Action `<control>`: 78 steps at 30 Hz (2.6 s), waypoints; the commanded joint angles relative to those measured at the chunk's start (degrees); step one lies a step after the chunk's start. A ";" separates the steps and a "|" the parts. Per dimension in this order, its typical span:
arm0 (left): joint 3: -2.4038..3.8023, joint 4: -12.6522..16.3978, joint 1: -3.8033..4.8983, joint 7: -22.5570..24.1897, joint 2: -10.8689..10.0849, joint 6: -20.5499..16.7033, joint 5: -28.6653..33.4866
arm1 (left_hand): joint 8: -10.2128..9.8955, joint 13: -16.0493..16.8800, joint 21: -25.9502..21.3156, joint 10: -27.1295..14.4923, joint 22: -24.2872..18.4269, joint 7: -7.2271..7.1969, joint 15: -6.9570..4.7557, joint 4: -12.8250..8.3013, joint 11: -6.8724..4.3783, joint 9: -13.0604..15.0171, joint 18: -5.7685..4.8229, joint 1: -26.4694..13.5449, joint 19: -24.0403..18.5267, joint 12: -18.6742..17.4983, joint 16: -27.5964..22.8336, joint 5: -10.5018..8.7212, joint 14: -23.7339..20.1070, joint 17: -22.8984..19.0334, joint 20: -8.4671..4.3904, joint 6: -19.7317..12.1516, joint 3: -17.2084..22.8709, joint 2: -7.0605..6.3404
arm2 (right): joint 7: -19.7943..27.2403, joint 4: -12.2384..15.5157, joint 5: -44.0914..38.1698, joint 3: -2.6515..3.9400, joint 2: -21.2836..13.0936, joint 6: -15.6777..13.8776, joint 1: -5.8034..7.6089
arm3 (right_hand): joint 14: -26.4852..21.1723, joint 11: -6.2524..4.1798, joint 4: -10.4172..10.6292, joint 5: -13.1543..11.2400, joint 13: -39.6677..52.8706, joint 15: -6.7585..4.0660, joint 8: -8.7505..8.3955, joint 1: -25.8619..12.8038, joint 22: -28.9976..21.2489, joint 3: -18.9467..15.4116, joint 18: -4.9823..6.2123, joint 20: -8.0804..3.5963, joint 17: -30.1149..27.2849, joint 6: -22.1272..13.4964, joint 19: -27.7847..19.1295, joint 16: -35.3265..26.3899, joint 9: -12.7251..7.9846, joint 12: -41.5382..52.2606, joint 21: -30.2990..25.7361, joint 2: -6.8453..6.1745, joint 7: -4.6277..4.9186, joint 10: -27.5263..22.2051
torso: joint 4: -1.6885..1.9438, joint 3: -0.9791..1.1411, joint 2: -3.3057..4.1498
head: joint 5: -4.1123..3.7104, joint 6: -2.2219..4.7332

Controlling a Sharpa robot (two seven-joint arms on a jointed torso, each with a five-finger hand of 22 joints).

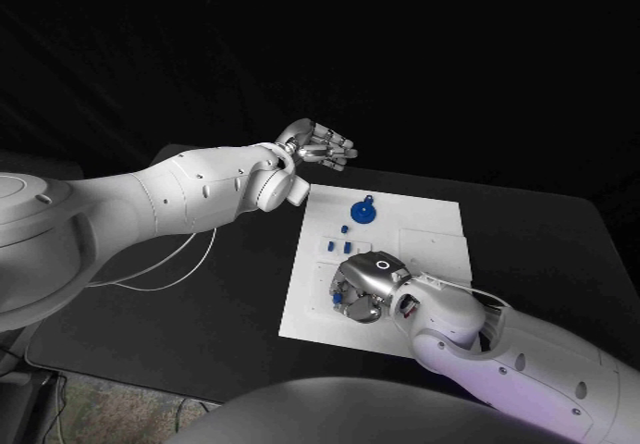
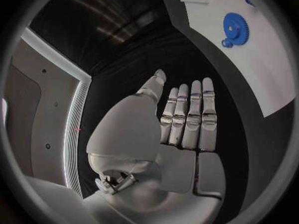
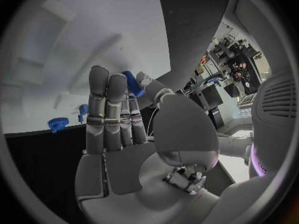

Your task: Assemble the parts on the task board

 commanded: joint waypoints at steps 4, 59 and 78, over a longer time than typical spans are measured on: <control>0.03 0.06 0.01 0.13 0.03 0.87 0.34 | -0.15 0.06 0.26 -0.33 -0.09 -0.15 0.10 0.06 -0.01 0.05 0.08 0.03 -0.13 0.00 -0.23 -0.25 -0.29 -0.03 0.34 0.02 -0.16 0.57 | 0.15 -0.03 -0.03 -0.16 -0.13 0.80 -0.11 | -0.36 0.52 0.18 0.02 -0.02 0.81 -0.23 0.17 -0.19 -1.18 0.68 0.61 -0.12 -1.62 1.99 -0.05 -0.20 -0.15 -0.57 -1.51 0.41 -1.57 | -0.01 0.05 0.02 | -0.08 0.00; 0.01 -0.17 -1.56 3.98 -2.05 1.60 3.28 | -0.14 0.03 0.80 1.03 0.13 -0.17 -0.63 0.29 -0.49 0.05 0.16 0.09 1.07 -0.02 -0.18 -0.26 1.89 0.05 -0.30 -0.16 -0.06 0.91 | -6.27 -2.60 40.80 12.85 -19.67 3.98 0.82 | 0.08 -4.05 9.61 4.17 48.34 -2.42 -0.08 -3.43 2.19 -14.60 -1.30 -2.50 6.06 -1.36 2.59 5.15 9.17 33.66 8.55 1.90 -1.88 -3.26 | -0.80 0.23 -1.72 | -4.74 0.85; 0.01 2.02 -2.85 5.60 -3.84 1.80 5.46 | -0.15 0.01 0.22 0.29 -0.21 -0.03 -0.20 0.89 -0.16 0.05 -0.24 -2.32 0.51 -0.01 -0.26 0.14 1.13 -0.12 0.08 -0.66 -2.72 -0.28 | -23.42 -0.99 37.92 12.27 -21.72 15.31 -0.72 | -0.23 -4.89 15.18 -0.74 60.99 -2.96 0.12 -12.77 3.69 -4.23 -2.17 -3.15 18.07 -1.25 2.62 8.77 35.12 40.34 10.81 -2.36 -3.73 -0.50 | -1.13 -0.22 -3.04 | -7.54 0.00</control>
